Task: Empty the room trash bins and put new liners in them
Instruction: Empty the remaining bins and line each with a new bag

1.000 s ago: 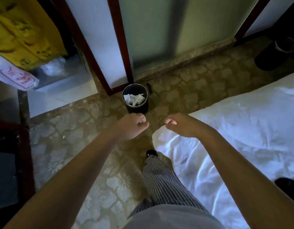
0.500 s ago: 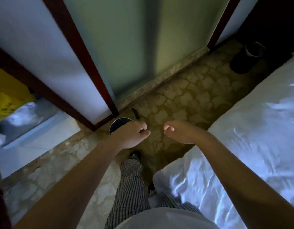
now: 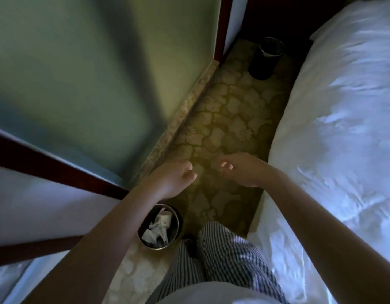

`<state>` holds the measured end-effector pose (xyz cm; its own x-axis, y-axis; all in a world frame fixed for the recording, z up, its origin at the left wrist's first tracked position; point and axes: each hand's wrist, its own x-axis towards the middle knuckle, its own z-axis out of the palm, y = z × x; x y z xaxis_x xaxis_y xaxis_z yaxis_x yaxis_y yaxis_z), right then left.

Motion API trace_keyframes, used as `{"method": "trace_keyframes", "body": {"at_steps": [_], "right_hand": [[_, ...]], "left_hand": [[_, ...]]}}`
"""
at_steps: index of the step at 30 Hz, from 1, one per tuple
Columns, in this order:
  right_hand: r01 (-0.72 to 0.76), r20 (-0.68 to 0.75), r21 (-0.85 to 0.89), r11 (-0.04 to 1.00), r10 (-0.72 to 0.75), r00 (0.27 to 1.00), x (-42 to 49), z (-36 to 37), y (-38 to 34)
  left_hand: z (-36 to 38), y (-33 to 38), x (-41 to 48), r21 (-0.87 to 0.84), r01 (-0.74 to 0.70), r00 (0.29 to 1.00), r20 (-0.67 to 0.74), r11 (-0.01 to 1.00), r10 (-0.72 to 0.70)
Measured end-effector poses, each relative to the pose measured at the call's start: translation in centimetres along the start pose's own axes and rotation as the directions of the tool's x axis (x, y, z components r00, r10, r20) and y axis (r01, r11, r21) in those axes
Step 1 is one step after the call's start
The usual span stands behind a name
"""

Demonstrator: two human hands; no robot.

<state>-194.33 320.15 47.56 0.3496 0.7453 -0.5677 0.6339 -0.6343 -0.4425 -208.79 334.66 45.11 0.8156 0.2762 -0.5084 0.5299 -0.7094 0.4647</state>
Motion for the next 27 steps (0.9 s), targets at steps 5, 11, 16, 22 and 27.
{"method": "trace_keyframes", "body": {"at_steps": [5,11,16,22,27], "right_hand": [[-0.123,-0.019,0.028,0.992,0.124,0.992,2.4,-4.1,3.1],[-0.191,-0.076,0.124,0.974,0.201,0.977,6.5,-12.0,9.9],[-0.216,-0.135,0.218,0.952,0.249,0.959,10.1,-20.9,16.8],[-0.242,-0.176,0.246,0.939,0.289,0.941,14.1,-30.7,23.3],[-0.234,-0.199,0.263,0.936,0.290,0.936,17.9,-37.9,26.9]], "left_hand": [[-3.1,2.2,6.1,0.069,-0.098,0.994,0.054,0.993,0.094],[-8.1,7.5,16.1,0.037,-0.215,0.972,0.108,0.976,0.210],[-12.5,13.6,26.7,0.005,-0.235,0.961,0.148,0.972,0.232],[-18.1,20.7,37.3,-0.058,-0.222,0.961,0.156,0.973,0.229],[-23.7,24.5,45.2,-0.047,-0.245,0.965,0.088,0.968,0.249]]}}
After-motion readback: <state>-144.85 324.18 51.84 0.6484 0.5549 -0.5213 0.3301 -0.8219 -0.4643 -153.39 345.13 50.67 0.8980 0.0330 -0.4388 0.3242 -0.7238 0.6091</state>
